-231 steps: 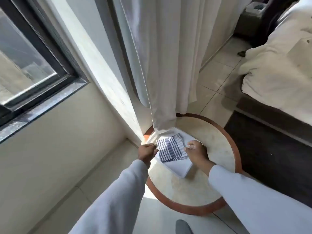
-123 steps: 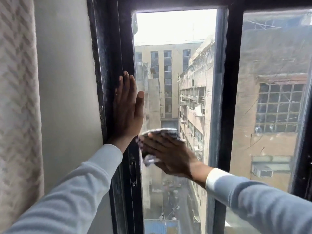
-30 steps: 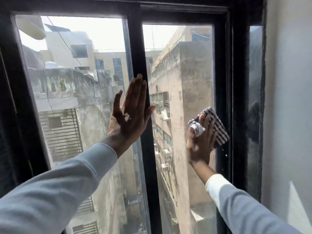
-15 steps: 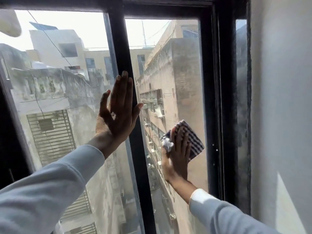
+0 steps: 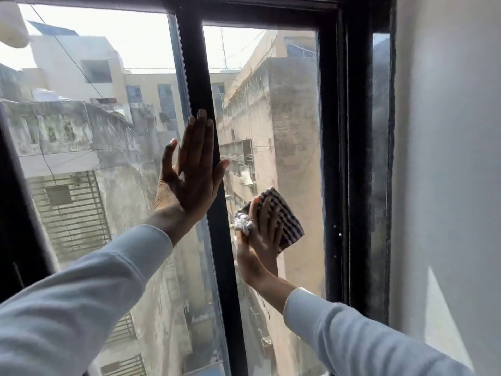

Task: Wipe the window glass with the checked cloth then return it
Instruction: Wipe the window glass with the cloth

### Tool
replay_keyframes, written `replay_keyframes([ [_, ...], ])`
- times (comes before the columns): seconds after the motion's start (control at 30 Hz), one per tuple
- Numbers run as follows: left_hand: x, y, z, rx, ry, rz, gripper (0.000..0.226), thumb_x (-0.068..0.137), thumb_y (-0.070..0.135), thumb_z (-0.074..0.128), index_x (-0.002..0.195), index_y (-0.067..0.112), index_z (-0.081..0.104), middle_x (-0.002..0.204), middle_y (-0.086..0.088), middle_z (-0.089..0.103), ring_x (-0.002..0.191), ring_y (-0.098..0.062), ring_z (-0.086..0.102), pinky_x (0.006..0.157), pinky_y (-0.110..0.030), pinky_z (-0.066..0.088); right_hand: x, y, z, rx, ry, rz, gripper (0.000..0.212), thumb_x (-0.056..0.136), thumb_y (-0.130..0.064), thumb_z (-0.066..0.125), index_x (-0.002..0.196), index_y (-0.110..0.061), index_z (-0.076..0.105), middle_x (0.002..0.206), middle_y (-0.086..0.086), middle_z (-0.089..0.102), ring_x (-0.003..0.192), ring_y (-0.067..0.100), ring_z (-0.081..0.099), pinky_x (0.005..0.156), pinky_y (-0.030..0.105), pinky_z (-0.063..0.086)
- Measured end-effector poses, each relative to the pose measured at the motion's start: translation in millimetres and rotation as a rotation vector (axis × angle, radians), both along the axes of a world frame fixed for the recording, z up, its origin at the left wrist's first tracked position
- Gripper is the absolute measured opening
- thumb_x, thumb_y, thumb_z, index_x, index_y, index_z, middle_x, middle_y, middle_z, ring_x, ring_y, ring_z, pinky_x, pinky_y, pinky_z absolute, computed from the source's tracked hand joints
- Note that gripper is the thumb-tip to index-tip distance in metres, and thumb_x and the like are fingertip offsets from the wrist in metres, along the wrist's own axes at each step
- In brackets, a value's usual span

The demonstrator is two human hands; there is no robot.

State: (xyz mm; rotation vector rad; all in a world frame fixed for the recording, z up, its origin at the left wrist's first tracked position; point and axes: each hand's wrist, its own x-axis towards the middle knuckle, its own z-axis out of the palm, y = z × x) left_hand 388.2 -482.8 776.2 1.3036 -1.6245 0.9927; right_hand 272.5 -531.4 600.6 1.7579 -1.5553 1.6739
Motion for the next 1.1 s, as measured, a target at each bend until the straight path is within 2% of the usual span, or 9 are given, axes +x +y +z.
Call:
replay_keyframes([
  [0.17, 1, -1, -3, -0.024, -0.036, 0.006, 0.068, 0.118, 0.048, 0.028, 0.174, 0.016, 0.008, 0.182, 0.001, 0.002, 0.170, -0.013, 0.001, 0.131, -0.042, 0.005, -61, -31, 115, -0.127, 0.267, -0.023, 0.070, 0.109, -0.046, 0.033, 0.174, -0.031, 0.013, 0.185, -0.003, 0.009, 0.171, 0.023, 0.005, 0.137, 0.056, 0.003],
  [0.37, 8, 17, 1, 0.080, -0.158, 0.091, 0.072, 0.118, 0.050, 0.012, 0.175, 0.012, -0.012, 0.184, -0.004, -0.019, 0.172, -0.019, -0.010, 0.138, -0.044, 0.004, -20, 14, 97, 0.327, -0.866, 0.184, 0.090, 0.104, -0.071, 0.023, 0.174, -0.020, 0.002, 0.185, 0.007, -0.002, 0.172, 0.024, -0.003, 0.139, 0.044, -0.008],
  [0.5, -2, 36, 7, 0.183, -0.109, 0.085, 0.075, 0.117, 0.048, 0.019, 0.175, 0.012, -0.011, 0.184, -0.003, -0.020, 0.172, -0.019, -0.008, 0.136, -0.042, 0.006, -20, 78, 126, 0.679, -1.240, 0.727, 0.084, 0.108, -0.070, 0.038, 0.163, -0.008, 0.038, 0.152, 0.028, 0.058, 0.144, 0.046, 0.055, 0.125, 0.061, 0.042],
  [0.57, -10, 50, 7, 0.302, -0.009, -0.065, 0.077, 0.115, 0.054, 0.020, 0.175, 0.017, -0.012, 0.182, 0.002, -0.024, 0.171, -0.016, -0.012, 0.137, -0.043, 0.002, -48, 114, 148, 0.619, -1.245, 0.981, 0.075, 0.112, -0.062, 0.036, 0.158, -0.003, 0.043, 0.133, 0.030, 0.067, 0.124, 0.046, 0.065, 0.107, 0.060, 0.055],
  [0.63, -26, 71, 4, 0.472, 0.165, -0.263, 0.076, 0.114, 0.061, 0.020, 0.176, 0.022, 0.000, 0.184, 0.005, -0.018, 0.171, -0.015, -0.006, 0.136, -0.048, 0.004, -71, 153, 164, 0.590, -1.229, 1.160, 0.070, 0.114, -0.057, 0.031, 0.160, -0.005, 0.045, 0.150, 0.030, 0.061, 0.134, 0.044, 0.061, 0.106, 0.059, 0.052],
  [0.7, -46, 98, 3, 0.636, 0.421, -0.574, 0.068, 0.114, 0.064, 0.026, 0.163, 0.021, 0.046, 0.177, -0.007, 0.036, 0.158, -0.018, 0.043, 0.132, -0.058, 0.030, -89, 190, 173, 0.621, -1.190, 1.276, 0.069, 0.114, -0.056, 0.028, 0.155, -0.007, 0.053, 0.150, 0.026, 0.064, 0.138, 0.042, 0.060, 0.107, 0.058, 0.051],
  [0.77, -63, 130, 0, 0.810, 0.754, -0.944, 0.067, 0.111, 0.070, 0.030, 0.127, 0.024, 0.075, 0.126, -0.007, 0.081, 0.114, -0.016, 0.078, 0.106, -0.055, 0.060, -106, 223, 173, 0.631, -1.108, 1.314, 0.065, 0.113, -0.057, 0.029, 0.138, -0.011, 0.067, 0.126, 0.020, 0.079, 0.121, 0.037, 0.073, 0.099, 0.053, 0.057],
  [0.97, -112, 199, -44, 0.908, 1.094, -1.149, 0.057, 0.106, 0.060, 0.059, 0.129, 0.011, 0.078, 0.117, -0.012, 0.085, 0.109, -0.031, 0.082, 0.090, -0.042, 0.067, -182, 315, 130, 0.548, -0.931, 1.059, 0.048, 0.115, -0.045, 0.040, 0.126, -0.007, 0.067, 0.105, 0.013, 0.080, 0.096, 0.029, 0.078, 0.094, 0.049, 0.063],
  [1.1, -169, 230, -103, 0.836, 1.038, -1.170, 0.047, 0.110, 0.047, 0.059, 0.117, 0.004, 0.077, 0.102, -0.011, 0.081, 0.088, -0.023, 0.077, 0.072, -0.035, 0.067, -244, 371, 65, 0.431, -0.927, 0.744, 0.028, 0.114, -0.020, 0.055, 0.092, -0.008, 0.067, 0.049, -0.006, 0.067, 0.034, 0.004, 0.057, 0.037, 0.015, 0.045],
])
